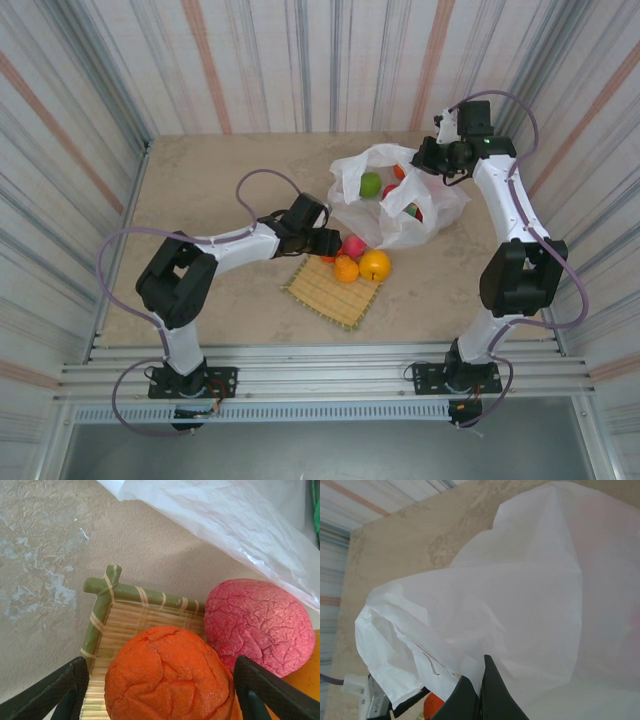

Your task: Place the fruits into the plastic bag

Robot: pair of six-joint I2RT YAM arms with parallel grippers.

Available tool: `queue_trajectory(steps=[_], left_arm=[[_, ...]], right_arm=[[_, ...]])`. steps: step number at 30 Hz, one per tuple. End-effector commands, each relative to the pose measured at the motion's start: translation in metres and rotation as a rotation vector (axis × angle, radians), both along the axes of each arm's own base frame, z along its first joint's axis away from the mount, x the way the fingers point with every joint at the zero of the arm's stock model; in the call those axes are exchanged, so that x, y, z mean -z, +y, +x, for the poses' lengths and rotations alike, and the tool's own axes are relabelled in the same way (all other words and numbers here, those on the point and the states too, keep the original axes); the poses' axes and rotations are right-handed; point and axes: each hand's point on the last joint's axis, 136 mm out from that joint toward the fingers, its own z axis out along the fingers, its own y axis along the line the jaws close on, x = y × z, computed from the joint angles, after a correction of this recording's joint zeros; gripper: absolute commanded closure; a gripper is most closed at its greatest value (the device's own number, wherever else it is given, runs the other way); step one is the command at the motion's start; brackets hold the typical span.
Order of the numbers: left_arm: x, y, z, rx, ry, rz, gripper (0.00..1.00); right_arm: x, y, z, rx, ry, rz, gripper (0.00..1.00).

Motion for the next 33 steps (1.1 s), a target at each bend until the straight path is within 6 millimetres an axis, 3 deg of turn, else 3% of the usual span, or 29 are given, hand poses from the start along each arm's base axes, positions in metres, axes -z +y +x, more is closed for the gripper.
queue_trajectory(steps=[1, 33], left_arm=[[0.008, 0.011, -0.004, -0.010, 0.016, 0.040, 0.21], [0.006, 0.016, -0.031, 0.048, 0.029, 0.098, 0.19]], right_arm=[[-0.002, 0.000, -0.004, -0.008, -0.007, 0.005, 1.00], [0.000, 0.002, -0.003, -0.014, -0.002, 0.004, 1.00]])
